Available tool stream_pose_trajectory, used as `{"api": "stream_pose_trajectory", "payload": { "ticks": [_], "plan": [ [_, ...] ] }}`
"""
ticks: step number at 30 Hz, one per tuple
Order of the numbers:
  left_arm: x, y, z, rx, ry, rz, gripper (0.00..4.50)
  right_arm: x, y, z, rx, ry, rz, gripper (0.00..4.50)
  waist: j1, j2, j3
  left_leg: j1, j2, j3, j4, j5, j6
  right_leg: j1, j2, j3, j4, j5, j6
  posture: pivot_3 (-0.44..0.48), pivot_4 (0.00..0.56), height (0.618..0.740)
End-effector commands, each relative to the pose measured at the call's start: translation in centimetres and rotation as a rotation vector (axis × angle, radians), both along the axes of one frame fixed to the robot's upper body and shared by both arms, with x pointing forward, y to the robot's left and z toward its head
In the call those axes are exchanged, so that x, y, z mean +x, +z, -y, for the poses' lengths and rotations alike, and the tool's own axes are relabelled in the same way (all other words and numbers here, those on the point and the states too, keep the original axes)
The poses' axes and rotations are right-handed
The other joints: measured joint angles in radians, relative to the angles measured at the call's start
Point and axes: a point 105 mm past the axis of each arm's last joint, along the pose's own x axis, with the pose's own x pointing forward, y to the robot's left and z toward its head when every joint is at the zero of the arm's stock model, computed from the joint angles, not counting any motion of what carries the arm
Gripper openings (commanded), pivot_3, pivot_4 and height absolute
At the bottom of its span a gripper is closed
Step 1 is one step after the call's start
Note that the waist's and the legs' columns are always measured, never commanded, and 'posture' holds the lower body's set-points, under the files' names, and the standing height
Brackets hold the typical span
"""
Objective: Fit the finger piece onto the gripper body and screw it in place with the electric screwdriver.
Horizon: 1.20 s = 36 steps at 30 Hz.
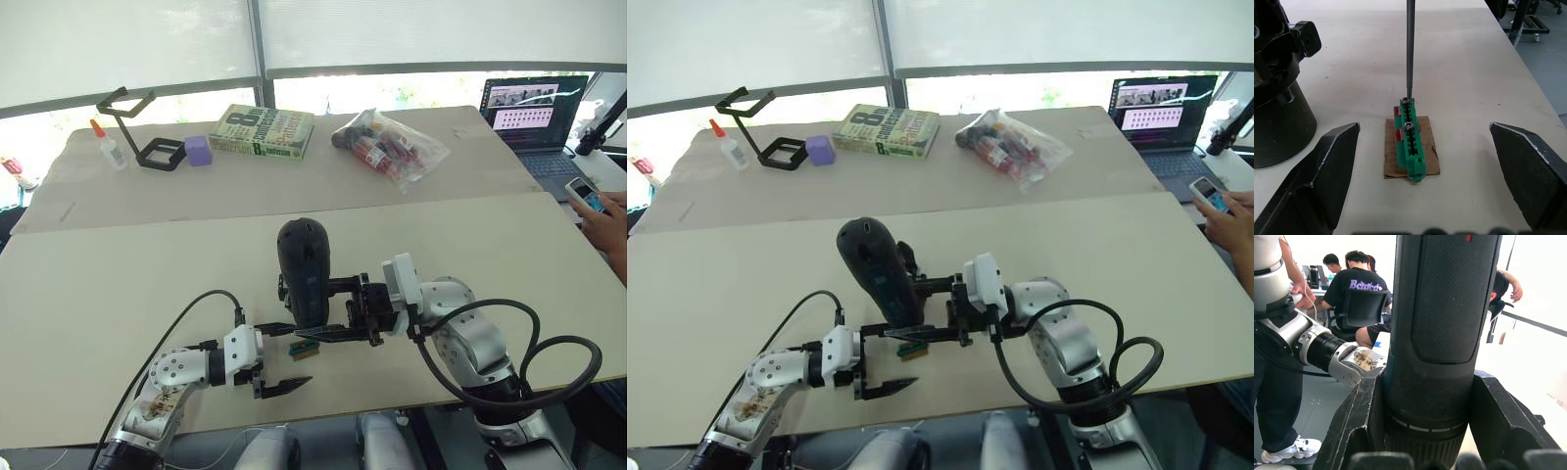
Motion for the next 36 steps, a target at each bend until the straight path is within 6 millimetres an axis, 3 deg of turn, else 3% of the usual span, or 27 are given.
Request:
{"api": "stream_pose_trajectory", "payload": {
  "ticks": [1, 36],
  "plan": [
    [-0.77, -0.80, 0.27, 0.011, -0.019, -0.043, 4.50, -0.48, 1.29, -0.11, 0.035, 0.023, 0.055, 1.98, 0.000, 0.000, 0.000, 0.000, 0.000, 0.000, 0.000, 0.000, 0.000, 0.000, 0.000, 0.000, 0.000, 0.000, 0.000, 0.000, 0.150, 0.740],
    [-0.83, -0.94, 0.35, 0.006, -0.018, -0.052, 4.50, -0.21, 1.31, -0.19, 0.038, 0.015, 0.053, 1.98, 0.001, 0.000, 0.000, 0.000, 0.000, 0.000, 0.000, 0.000, 0.000, 0.000, 0.000, 0.000, 0.000, 0.000, 0.000, 0.000, 0.150, 0.740]
  ]
}}
